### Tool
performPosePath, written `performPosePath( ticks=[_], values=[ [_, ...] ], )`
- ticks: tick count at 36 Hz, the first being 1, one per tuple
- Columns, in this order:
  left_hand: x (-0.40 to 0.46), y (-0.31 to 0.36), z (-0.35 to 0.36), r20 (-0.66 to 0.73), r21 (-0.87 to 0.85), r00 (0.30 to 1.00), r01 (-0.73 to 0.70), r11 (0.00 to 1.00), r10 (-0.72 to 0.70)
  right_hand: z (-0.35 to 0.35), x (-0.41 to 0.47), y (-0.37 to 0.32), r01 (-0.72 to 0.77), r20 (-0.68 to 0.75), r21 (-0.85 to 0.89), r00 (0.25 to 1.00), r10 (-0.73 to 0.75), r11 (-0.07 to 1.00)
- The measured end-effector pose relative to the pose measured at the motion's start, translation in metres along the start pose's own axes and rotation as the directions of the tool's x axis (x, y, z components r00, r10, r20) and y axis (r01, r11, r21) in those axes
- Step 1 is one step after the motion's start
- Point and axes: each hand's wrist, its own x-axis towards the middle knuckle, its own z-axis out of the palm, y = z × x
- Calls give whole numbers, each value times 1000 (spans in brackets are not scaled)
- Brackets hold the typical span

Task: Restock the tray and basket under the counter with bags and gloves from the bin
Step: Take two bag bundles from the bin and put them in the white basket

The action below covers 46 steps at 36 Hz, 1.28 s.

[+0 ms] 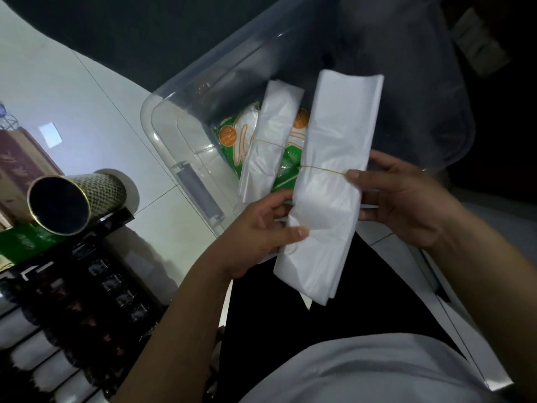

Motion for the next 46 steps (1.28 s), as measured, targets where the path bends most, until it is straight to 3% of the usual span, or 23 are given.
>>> performPosePath(
  ticks=[3, 8, 11, 14, 15, 17, 19, 20, 28, 32, 37, 46],
  values=[
    [-6, 14, -9, 37, 89, 999, 18, 996, -21, 6, -2, 3, 28, 9, 23, 1000, -29, 999],
    [6, 45, -34, 50, 198, 995, 80, 977, -91, 12, 1, 10, 64, -111, 148, 993, -47, 987],
    [41, 53, -52, -209, 253, 976, 113, 961, -60, 9, -1, 19, 92, -255, 194, 966, -41, 977],
    [94, 44, -68, -477, 301, 878, 201, 932, -35, -1, -7, 32, 113, -392, 198, 920, -27, 974],
    [112, 39, -73, -500, 338, 863, 276, 900, -77, -5, -9, 36, 117, -423, 202, 906, -21, 972],
    [143, 27, -80, -496, 494, 846, 461, 737, -197, -12, -14, 45, 113, -461, 206, 887, -5, 972],
    [164, 16, -86, -513, 607, 823, 549, 575, -244, -16, -17, 52, 110, -485, 212, 875, 7, 971],
    [173, 13, -89, -524, 625, 818, 558, 546, -236, -18, -17, 55, 113, -496, 222, 868, 12, 968],
    [218, -7, -97, -572, 632, 812, 526, 569, -116, -21, -14, 85, 168, -568, 327, 821, 52, 930],
    [231, -9, -97, -628, 576, 776, 520, 631, -66, -23, -10, 95, 178, -584, 363, 809, 74, 914],
    [240, -9, -94, -643, 507, 761, 507, 697, -85, -22, -6, 96, 211, -600, 358, 798, 52, 909],
    [216, 9, -90, -493, 356, 845, 414, 838, -208, -21, -9, 87, 166, -587, 333, 807, 67, 928]
  ],
)
